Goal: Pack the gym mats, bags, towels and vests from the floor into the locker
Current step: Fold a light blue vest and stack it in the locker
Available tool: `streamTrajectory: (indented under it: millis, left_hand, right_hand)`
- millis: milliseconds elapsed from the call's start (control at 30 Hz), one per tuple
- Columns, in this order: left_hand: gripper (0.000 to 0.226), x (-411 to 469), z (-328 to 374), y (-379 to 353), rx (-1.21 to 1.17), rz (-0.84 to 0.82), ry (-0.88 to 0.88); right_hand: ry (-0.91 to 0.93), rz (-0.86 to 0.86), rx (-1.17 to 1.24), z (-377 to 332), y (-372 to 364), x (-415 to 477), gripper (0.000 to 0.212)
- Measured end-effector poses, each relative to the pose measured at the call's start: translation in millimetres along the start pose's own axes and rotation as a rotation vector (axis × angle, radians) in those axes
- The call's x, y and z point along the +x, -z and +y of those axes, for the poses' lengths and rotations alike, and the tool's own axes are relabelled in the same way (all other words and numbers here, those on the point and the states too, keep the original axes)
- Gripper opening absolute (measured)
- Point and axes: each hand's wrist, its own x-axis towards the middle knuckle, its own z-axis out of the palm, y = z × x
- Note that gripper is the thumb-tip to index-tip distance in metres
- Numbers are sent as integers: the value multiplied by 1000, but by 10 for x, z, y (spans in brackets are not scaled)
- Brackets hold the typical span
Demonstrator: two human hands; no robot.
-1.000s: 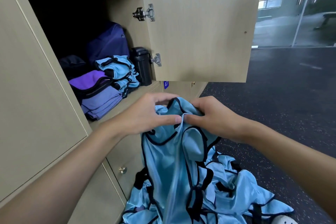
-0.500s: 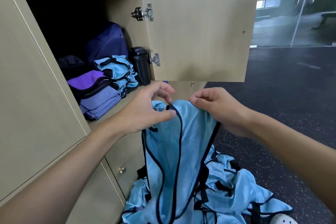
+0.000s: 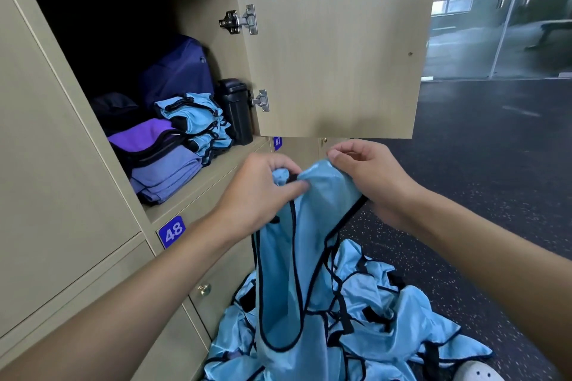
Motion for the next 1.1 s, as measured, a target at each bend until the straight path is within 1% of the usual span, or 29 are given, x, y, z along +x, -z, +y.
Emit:
streamTrajectory:
  millis: [100, 133, 267, 333, 400, 433, 467, 533, 567, 600, 667, 767, 867, 967, 1100]
  left_hand:
    - [15, 80, 46, 86, -75, 188, 4]
    - [16, 108, 55, 115, -91, 237, 13]
    - [3, 157, 87, 163, -96, 316, 22]
    - [4, 156, 85, 155, -89, 332, 4]
    - [9, 157, 67, 147, -94, 321, 1]
    - [12, 150, 63, 148, -106, 295, 7]
    - [13, 143, 56, 154, -115, 261, 13]
    - [14, 130, 48, 172, -118, 186, 31]
    - [15, 125, 48, 186, -115, 155, 45]
    - [17, 125, 39, 201, -111, 132, 61]
    - [22, 111, 17, 227, -127, 89, 116]
    - [35, 58, 11, 203, -251, 3, 228]
    - [44, 9, 53, 102, -374, -33, 285]
    - [53, -26, 77, 17, -354, 8, 281]
    - [42, -53, 95, -4, -330, 13, 210]
  right_hand:
    - [-65, -6, -104, 33, -12, -23, 41]
    - [-74, -20, -133, 34, -16, -46, 48]
    - [-71, -152, -200, 50, -80, -146, 63]
    - [-56, -217, -145, 57, -135, -188, 69]
    - [-27, -271, -84, 42, -186, -222, 73]
    - [-4, -277, -75, 40, -211, -225, 68]
    - [25, -260, -84, 46, -229, -216, 53]
    - [83, -164, -132, 52, -244, -183, 13]
    - [95, -109, -148, 66, -238, -162, 6]
    - [91, -63, -151, 70, -231, -146, 11]
    - [75, -15, -97, 40, -215, -115, 13]
    - [59, 23, -37, -23, -184, -90, 13]
    - [72, 52, -25, -22, -163, -75, 12]
    - [80, 75, -37, -25, -144, -70, 10]
    - [59, 94, -51, -24, -93, -42, 14]
